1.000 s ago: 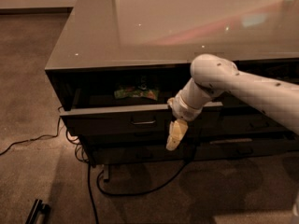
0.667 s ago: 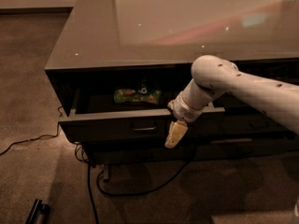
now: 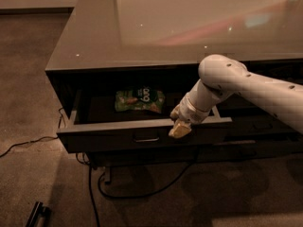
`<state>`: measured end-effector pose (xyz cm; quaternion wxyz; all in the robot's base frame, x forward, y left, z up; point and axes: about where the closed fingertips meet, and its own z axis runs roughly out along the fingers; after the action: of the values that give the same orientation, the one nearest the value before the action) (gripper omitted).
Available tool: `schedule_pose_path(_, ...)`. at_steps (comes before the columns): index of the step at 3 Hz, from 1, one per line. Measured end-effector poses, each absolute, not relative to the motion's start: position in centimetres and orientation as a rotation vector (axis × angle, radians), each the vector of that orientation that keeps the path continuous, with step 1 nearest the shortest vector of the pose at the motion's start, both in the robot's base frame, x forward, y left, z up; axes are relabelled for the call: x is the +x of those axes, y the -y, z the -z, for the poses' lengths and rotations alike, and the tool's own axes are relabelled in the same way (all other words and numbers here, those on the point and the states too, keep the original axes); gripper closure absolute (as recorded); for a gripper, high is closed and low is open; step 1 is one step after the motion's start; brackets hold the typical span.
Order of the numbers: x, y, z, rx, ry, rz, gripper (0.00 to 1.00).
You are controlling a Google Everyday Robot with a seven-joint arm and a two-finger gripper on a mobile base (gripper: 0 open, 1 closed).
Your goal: Open top drawer
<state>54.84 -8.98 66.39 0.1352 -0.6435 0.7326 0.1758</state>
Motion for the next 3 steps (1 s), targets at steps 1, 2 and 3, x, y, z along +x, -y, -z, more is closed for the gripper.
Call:
schedule_pose_path(1, 54.86, 8.97, -66.56, -1.864, -2.122, -0.509, 0.88)
schedule_pose_path(2, 54.86, 8.97, -66.56, -1.864, -2.122, -0.509, 0.86)
schedule_pose_path(3, 55.13, 9.04, -66.45, -1.867, -2.12, -0.515, 0.62)
